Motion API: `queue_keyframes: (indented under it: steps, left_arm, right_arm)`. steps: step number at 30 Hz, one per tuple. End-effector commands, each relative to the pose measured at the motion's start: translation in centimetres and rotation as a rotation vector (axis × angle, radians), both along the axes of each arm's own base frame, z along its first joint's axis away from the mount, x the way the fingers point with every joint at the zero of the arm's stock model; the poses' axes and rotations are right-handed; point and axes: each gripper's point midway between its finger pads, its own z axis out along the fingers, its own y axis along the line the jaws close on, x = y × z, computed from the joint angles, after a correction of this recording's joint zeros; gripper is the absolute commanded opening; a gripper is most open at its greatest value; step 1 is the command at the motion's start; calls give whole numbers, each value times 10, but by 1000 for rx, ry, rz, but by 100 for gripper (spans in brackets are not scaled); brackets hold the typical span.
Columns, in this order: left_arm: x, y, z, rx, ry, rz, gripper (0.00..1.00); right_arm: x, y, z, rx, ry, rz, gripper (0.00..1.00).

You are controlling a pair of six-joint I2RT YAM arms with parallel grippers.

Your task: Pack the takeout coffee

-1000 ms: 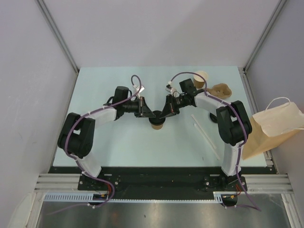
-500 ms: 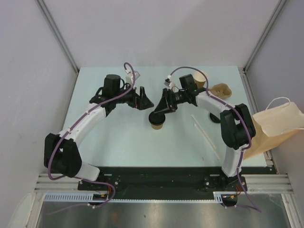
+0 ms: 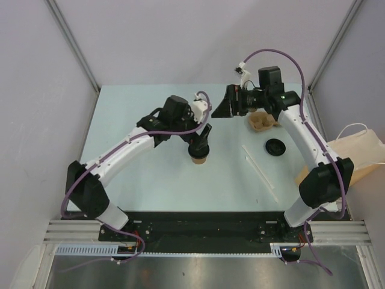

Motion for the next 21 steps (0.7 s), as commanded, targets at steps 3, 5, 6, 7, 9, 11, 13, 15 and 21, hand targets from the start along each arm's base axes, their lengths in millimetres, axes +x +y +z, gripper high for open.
queue_keyframes:
  steps: [3,5,6,7,9,11,13,15,21]
  left_arm:
    - [9,-4,-34,206,-11,2,100]
    - [12,-5,-39,223,0,9,100]
    - [13,-6,-43,237,10,10,100]
    - [14,-6,-47,247,15,10,99]
    - [15,-7,-54,262,32,3,100]
    - [13,-8,-58,266,46,-7,99]
    - [13,-10,-61,268,55,-14,99]
    - [15,-11,-64,272,58,-13,99]
    - [17,-14,-70,276,66,-18,96]
  right_arm:
    - [-7,-41,7,-119,-84,-83,100]
    - [-8,-52,7,-126,-82,-107,100]
    - [-8,-54,7,-124,-83,-112,99]
    - [-11,-56,11,-111,-83,-115,100]
    - [-11,-61,9,-105,-78,-128,100]
    - [-12,-63,9,-107,-81,-134,100]
    - [-10,-64,8,-105,-80,-140,100]
    - [-10,-65,9,-99,-75,-142,100]
    - [-9,-66,10,-88,-67,-144,100]
